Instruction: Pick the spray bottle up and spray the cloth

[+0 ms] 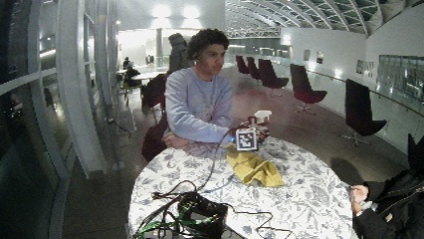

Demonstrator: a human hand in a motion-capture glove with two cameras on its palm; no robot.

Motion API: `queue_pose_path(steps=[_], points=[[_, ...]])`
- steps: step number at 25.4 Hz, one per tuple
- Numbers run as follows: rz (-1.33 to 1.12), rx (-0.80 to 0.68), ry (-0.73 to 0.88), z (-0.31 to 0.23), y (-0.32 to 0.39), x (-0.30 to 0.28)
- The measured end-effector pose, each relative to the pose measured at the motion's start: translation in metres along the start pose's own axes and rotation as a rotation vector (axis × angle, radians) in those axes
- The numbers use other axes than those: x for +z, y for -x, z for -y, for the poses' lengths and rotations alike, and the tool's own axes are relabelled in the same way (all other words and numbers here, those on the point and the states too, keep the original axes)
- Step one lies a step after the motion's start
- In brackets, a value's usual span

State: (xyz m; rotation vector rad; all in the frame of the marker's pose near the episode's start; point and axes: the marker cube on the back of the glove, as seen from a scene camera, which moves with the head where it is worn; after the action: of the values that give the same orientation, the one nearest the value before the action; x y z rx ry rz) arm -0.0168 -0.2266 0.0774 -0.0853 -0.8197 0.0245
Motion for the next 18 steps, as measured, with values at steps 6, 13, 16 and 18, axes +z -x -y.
queue_pose_path(steps=[6, 13, 16, 18], points=[[-0.349, 0.047, -0.099, -0.093, -0.010, -0.089], [-0.626, 0.156, -0.241, -0.200, -0.020, -0.149], [-0.681, 0.194, -0.253, -0.229, -0.028, -0.158], [-0.698, 0.215, -0.249, -0.243, -0.033, -0.158]])
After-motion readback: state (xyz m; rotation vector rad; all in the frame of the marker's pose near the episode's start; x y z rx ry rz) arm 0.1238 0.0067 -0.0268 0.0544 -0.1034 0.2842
